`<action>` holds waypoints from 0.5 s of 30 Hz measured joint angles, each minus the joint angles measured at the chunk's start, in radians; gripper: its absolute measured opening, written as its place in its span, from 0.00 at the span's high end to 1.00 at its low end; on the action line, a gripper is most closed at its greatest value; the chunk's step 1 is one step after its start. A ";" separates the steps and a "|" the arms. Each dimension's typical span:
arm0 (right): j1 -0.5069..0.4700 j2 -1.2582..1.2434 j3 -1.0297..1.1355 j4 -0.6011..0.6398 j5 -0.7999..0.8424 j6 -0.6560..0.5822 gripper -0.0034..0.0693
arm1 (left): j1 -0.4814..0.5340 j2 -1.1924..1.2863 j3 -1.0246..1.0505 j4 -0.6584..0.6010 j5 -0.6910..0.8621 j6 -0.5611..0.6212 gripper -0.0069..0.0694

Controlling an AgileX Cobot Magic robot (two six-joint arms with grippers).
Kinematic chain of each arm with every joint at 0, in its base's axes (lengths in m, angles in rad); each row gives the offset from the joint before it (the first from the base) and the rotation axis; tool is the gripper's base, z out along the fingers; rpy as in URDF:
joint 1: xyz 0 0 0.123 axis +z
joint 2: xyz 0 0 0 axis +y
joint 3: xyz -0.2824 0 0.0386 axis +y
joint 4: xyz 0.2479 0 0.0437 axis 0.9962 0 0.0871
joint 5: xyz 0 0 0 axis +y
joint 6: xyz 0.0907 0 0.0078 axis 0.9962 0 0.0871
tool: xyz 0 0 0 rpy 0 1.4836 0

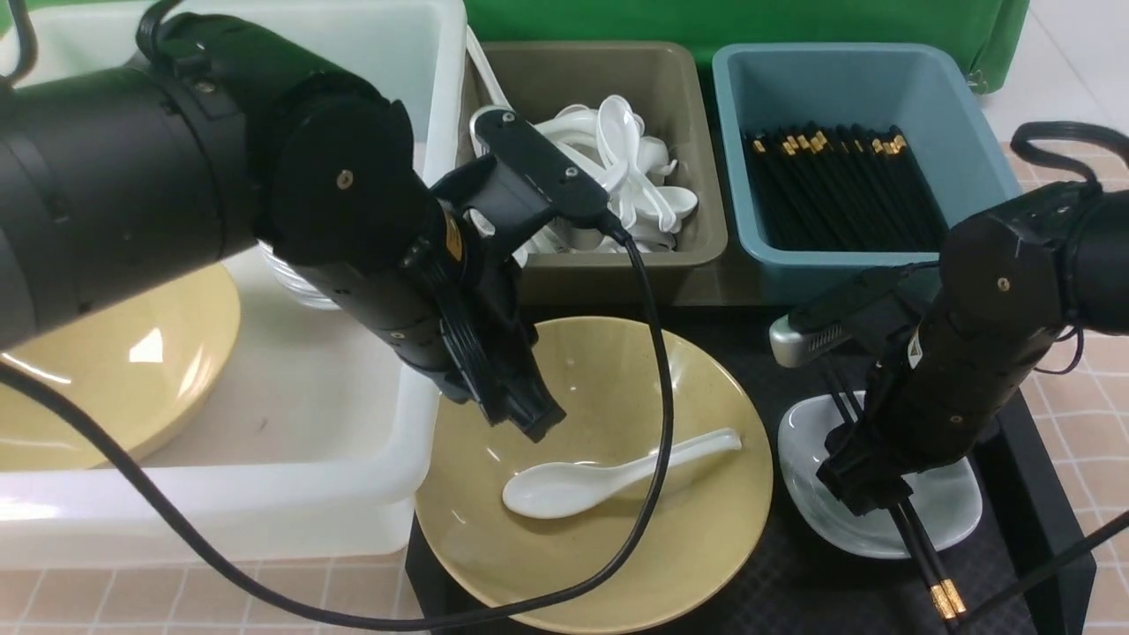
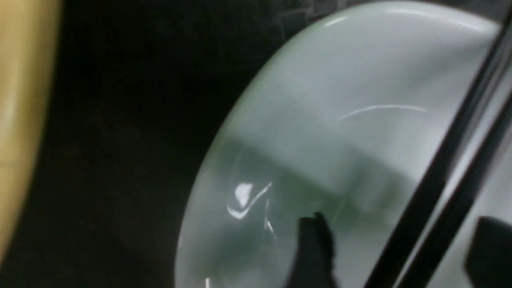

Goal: On brown table put chopsticks spoon bowls plates into blue grey white boxes.
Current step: 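Move the grippers toward the tableware on the black tray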

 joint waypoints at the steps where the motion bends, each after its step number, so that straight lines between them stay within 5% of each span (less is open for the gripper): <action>1: 0.000 0.000 0.000 0.000 0.001 0.000 0.37 | 0.000 0.000 0.000 0.000 0.000 0.000 0.91; 7: 0.001 -0.037 0.000 0.002 0.044 -0.003 0.82 | 0.000 0.000 0.000 0.005 0.001 -0.001 0.91; 15: 0.002 -0.225 -0.036 -0.004 0.085 -0.038 0.84 | 0.000 0.022 -0.001 -0.011 -0.100 -0.086 0.91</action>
